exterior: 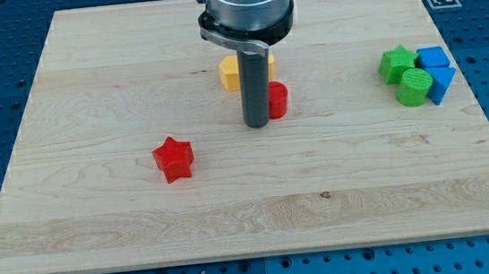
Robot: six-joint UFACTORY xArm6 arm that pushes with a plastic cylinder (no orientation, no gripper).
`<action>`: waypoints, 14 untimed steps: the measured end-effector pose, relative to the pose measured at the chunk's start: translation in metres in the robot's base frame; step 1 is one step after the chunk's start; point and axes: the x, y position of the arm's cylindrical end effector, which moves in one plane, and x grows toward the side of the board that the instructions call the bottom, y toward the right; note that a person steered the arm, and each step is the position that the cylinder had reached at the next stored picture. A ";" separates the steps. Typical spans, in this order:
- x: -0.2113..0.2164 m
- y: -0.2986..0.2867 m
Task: Push the red circle into the yellow heart
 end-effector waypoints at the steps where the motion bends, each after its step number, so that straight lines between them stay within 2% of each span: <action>1: -0.001 0.019; 2: -0.004 0.024; 3: 0.021 0.028; 4: 0.018 0.045; 7: -0.039 0.047; 8: -0.027 0.066; 9: -0.024 0.113; 10: -0.066 0.127; 11: -0.087 0.115; 13: -0.084 0.044; 14: -0.084 0.038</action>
